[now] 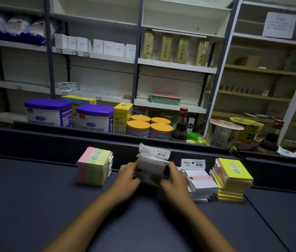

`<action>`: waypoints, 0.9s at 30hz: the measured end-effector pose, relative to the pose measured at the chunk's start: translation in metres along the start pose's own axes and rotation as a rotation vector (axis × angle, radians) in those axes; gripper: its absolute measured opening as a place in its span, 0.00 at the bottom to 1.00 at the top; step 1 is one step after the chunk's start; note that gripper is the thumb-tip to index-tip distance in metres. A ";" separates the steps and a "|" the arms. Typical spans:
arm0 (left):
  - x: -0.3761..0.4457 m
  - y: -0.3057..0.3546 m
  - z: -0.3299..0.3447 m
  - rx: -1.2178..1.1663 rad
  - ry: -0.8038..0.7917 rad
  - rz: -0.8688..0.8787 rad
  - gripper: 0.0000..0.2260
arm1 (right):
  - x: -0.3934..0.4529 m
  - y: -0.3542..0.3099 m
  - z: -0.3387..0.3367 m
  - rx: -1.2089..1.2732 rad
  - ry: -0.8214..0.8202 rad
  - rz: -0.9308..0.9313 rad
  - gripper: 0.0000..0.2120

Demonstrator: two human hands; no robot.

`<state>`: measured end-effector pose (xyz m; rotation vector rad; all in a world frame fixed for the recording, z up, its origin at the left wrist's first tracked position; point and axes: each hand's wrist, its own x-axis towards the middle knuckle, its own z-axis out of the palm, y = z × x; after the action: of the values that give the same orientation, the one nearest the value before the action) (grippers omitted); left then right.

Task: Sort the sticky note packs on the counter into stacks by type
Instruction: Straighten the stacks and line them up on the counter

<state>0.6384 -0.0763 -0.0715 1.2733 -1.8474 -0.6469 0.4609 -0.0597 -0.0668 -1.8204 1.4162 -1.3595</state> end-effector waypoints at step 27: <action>-0.006 0.013 -0.028 -0.184 0.093 0.068 0.22 | 0.005 -0.002 -0.015 0.082 -0.081 -0.040 0.28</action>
<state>0.6560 -0.0651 -0.0479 1.0980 -1.7056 -0.6925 0.4481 -0.0609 -0.0569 -1.8386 1.2709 -1.3272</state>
